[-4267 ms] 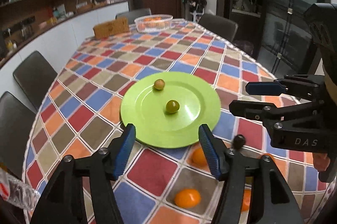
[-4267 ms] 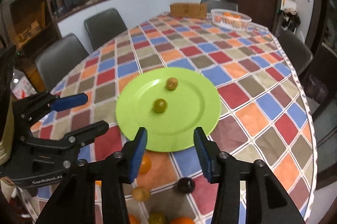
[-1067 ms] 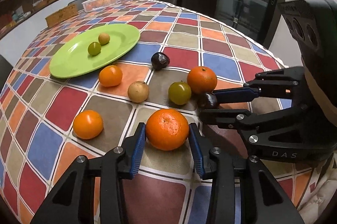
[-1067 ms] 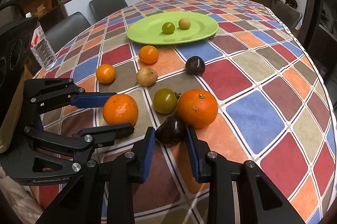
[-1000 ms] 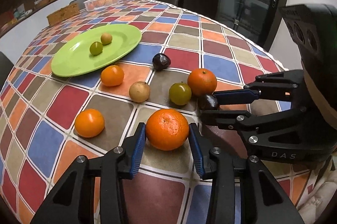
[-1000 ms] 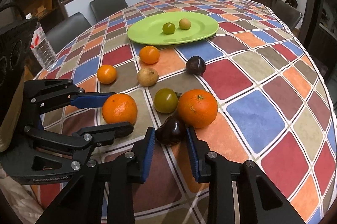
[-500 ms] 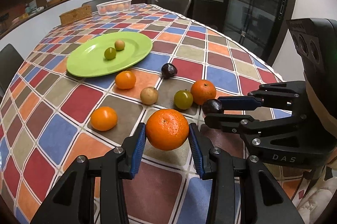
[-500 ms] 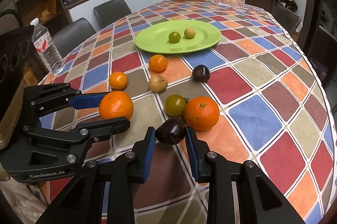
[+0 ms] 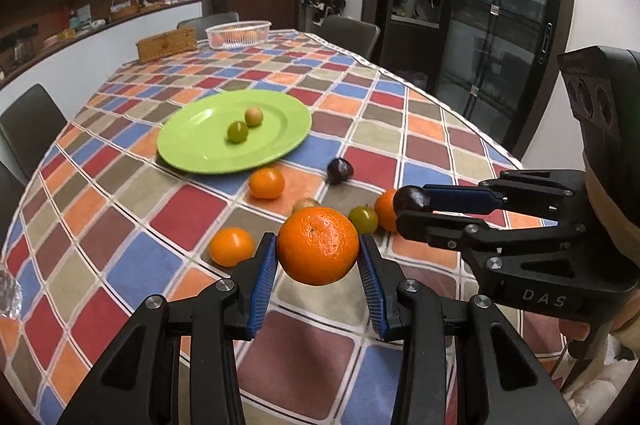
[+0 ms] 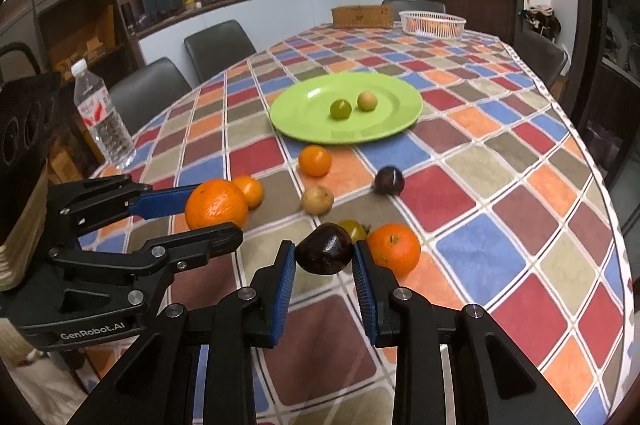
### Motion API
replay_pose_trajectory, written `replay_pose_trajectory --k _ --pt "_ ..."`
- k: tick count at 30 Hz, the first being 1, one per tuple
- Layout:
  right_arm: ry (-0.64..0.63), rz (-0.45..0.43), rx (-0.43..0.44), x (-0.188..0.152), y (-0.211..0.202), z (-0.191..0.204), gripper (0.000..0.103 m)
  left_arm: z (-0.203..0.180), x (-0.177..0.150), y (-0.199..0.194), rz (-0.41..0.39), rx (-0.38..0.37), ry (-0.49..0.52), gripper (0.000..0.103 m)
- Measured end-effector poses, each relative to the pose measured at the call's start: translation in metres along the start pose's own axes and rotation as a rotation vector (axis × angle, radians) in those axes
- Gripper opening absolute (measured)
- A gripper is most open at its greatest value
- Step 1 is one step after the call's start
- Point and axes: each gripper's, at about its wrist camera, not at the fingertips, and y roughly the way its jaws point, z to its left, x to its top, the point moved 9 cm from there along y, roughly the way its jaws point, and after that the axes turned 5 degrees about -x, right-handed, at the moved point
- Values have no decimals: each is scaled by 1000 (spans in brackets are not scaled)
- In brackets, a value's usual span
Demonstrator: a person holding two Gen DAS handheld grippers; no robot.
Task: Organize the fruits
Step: 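Grasp and lift the mandarin with the left gripper while the right gripper lifts the plum, then carry the mandarin and plum onto the green plate and open both grippers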
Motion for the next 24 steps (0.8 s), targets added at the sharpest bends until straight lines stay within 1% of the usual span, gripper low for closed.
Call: replay_pose_trajectory --k 8,11,19,24 --pt "-15 -87 -23 36 -8 -1 30 16 30 -12 -66 58 -1 40" --pt "-13 -105 -19 50 -7 -2 30 23 41 -14 -87 77 1 40" --pt "-11 -140 -13 84 3 -4 30 46 63 -6 -95 101 -18 40" --pt "2 -130 14 106 17 -6 30 59 82 -3 -102 107 -24 40"
